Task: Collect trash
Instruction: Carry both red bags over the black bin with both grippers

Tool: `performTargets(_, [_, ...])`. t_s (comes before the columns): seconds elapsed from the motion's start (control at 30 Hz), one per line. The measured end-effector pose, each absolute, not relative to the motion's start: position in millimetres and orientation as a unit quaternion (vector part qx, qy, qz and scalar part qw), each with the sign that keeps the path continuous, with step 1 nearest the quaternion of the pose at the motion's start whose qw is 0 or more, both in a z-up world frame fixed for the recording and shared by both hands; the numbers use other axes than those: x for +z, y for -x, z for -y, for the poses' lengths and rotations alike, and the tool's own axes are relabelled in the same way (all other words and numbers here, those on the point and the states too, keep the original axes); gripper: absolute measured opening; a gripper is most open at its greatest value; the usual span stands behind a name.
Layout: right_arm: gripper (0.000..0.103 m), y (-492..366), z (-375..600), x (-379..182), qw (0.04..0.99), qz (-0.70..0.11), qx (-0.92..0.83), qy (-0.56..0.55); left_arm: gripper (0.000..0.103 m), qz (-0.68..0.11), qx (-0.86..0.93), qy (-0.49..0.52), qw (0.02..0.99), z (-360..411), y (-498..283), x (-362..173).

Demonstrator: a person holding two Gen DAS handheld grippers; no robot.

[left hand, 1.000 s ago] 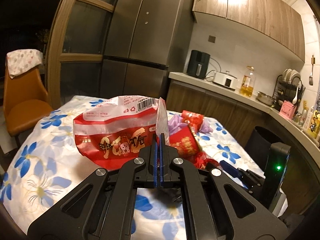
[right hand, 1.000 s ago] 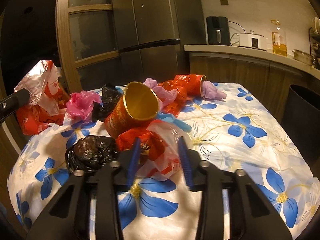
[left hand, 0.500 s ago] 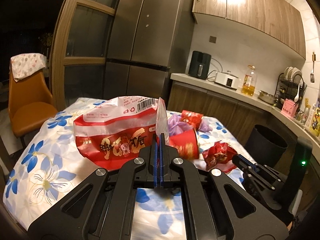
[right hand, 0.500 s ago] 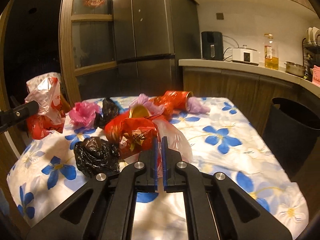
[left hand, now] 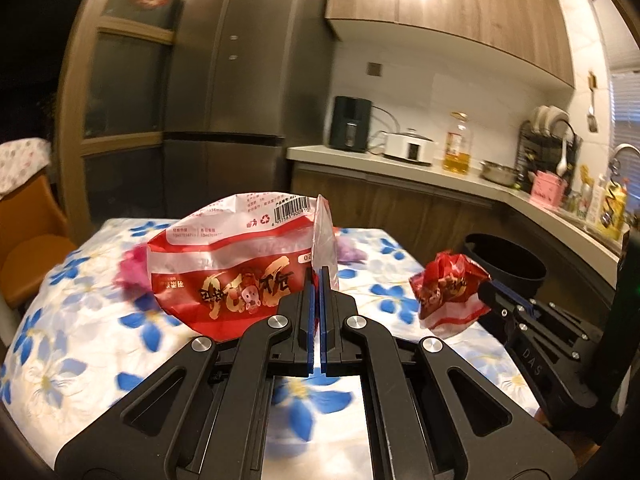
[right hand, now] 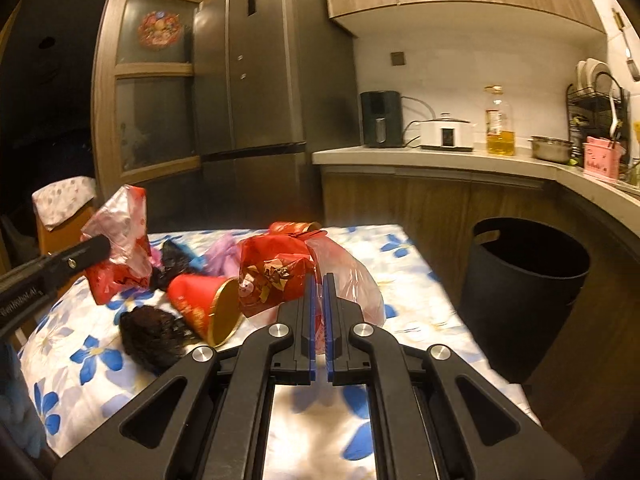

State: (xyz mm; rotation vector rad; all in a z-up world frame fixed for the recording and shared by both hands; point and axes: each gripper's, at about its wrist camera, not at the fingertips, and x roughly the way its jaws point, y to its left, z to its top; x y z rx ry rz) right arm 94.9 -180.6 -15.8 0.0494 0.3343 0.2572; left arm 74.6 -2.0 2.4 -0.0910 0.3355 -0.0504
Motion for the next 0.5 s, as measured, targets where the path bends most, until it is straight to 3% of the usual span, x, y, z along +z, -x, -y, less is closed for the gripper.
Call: performTargets(0.5, [0.004,-120.6,291.8,16.0,0.993,-0.112,-0.018,-0.040,0.001,-0.141,-0.174,0.004,0.975,149.1,-158.4,28.3])
